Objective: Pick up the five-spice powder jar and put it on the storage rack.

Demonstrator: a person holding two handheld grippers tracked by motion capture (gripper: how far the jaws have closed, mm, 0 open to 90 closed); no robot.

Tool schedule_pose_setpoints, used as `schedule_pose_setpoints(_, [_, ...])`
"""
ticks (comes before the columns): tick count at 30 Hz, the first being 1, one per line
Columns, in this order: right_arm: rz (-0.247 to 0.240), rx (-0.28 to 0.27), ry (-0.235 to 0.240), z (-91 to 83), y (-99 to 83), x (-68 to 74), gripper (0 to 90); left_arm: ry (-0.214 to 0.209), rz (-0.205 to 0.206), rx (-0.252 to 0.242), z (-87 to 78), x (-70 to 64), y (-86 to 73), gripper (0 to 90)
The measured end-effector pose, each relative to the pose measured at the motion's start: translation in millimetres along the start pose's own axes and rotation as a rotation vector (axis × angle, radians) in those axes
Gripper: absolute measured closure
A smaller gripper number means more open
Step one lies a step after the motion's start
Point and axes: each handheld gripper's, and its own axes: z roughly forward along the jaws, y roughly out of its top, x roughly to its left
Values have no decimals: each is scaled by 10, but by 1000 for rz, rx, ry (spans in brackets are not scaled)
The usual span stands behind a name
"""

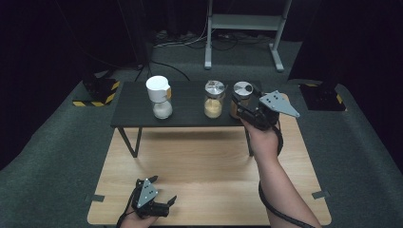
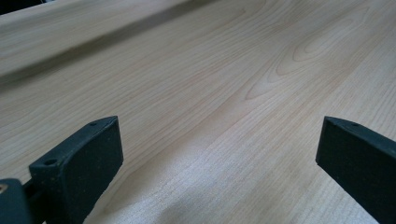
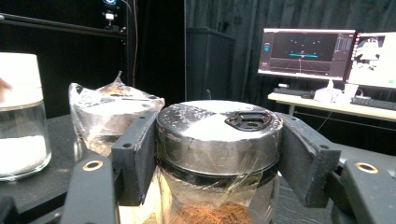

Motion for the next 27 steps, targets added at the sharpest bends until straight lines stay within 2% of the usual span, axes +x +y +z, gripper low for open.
schedule_pose_setpoints(27, [22, 10, -11, 53, -49, -48, 340, -1, -1, 0, 0, 1, 0, 9])
